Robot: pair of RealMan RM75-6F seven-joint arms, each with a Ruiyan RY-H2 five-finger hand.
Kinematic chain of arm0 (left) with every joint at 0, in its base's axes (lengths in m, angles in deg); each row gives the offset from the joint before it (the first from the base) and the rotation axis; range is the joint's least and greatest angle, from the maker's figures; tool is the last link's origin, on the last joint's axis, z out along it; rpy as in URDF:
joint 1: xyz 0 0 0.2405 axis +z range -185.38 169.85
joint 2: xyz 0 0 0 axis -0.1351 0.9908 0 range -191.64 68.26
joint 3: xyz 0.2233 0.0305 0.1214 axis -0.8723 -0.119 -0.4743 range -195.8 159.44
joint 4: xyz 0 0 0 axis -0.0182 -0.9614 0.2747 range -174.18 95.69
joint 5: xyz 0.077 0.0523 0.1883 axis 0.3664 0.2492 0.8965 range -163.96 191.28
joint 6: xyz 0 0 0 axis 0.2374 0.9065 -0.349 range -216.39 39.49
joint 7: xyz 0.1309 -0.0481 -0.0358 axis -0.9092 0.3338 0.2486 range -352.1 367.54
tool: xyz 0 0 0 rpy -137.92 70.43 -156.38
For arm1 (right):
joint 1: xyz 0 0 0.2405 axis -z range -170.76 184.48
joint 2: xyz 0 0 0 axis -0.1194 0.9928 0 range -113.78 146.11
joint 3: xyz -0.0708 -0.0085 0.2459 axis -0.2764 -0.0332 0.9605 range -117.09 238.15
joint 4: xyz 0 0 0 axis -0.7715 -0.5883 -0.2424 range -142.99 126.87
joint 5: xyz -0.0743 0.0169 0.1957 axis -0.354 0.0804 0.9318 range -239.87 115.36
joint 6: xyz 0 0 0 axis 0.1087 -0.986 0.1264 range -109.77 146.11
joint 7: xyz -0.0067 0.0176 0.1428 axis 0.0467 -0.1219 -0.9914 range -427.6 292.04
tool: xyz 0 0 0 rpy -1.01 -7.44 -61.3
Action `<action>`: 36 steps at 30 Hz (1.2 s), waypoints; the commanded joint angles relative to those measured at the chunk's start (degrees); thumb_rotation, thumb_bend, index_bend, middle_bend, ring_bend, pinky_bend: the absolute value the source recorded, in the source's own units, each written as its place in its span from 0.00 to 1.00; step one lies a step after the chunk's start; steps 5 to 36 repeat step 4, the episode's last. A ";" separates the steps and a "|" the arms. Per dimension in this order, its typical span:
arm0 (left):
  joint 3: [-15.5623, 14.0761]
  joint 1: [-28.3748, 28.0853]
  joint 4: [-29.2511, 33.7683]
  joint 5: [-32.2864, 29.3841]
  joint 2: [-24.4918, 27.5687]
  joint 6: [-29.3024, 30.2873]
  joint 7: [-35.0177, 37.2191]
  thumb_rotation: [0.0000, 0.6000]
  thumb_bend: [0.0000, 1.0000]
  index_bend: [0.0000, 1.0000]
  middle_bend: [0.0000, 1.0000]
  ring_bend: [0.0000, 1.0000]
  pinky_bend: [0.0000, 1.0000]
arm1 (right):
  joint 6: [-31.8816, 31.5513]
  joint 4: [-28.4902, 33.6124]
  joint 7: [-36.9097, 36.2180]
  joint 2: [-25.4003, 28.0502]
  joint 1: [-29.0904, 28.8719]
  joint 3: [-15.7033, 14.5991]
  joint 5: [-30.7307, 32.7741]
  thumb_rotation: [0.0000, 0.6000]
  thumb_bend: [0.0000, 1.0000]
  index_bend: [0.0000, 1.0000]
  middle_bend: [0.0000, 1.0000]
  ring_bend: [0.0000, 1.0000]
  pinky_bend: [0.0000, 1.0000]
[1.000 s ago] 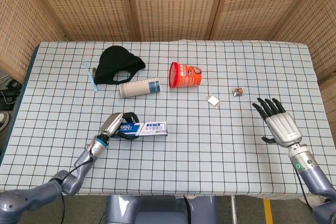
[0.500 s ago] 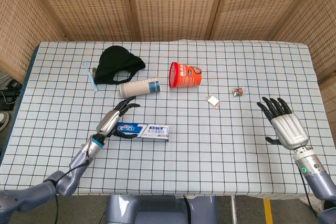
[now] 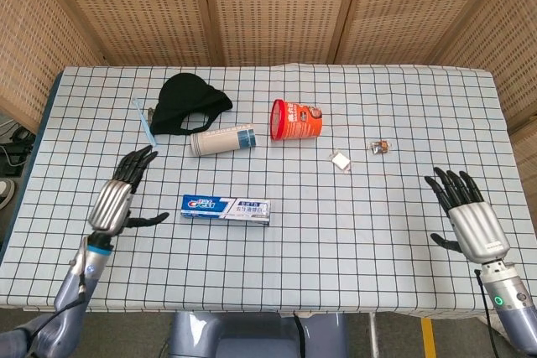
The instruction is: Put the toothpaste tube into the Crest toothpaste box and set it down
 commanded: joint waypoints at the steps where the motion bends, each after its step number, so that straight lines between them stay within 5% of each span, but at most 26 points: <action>1: -3.62 9.48 12.51 -3.93 8.25 8.17 -12.25 1.00 0.00 0.00 0.00 0.00 0.00 | -2.47 -0.81 -0.85 -1.50 1.94 -0.52 -1.30 1.00 0.00 0.02 0.00 0.00 0.00; 36: -4.59 11.05 14.54 -4.35 10.39 8.15 -13.84 1.00 0.00 0.00 0.00 0.00 0.00 | -3.95 -1.94 -0.58 -2.71 3.12 -0.61 -1.67 1.00 0.00 0.02 0.00 0.00 0.00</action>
